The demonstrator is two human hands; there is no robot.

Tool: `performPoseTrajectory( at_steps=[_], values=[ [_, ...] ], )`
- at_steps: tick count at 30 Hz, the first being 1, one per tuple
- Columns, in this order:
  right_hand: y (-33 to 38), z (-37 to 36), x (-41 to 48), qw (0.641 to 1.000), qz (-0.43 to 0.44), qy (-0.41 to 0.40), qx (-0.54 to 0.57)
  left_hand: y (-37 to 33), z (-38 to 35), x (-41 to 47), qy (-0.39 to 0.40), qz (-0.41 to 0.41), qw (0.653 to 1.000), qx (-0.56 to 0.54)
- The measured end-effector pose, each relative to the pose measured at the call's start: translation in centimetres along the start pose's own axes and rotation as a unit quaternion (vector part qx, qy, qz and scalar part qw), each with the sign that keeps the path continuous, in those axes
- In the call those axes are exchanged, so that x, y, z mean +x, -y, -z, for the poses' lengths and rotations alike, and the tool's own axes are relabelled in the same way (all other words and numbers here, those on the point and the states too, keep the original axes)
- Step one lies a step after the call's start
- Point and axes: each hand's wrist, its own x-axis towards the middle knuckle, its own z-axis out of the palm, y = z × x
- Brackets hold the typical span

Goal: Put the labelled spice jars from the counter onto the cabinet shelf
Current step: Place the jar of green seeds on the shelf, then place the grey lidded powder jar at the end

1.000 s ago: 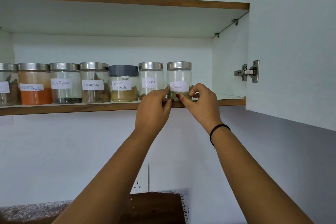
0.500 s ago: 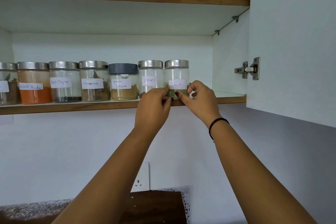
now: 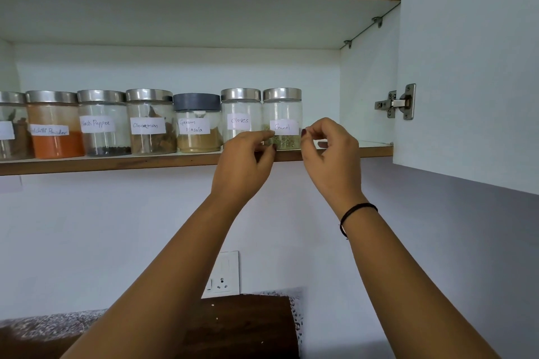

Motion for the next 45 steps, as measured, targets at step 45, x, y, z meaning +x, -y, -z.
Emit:
performPoseTrajectory(
  at_steps=[45],
  values=[
    [0.4, 13.4, -24.9, 0.969, -0.235, 0.036, 0.062, -6.3, -7.2, -26.6, 0.131, 0.205, 0.909, -0.337]
  ],
)
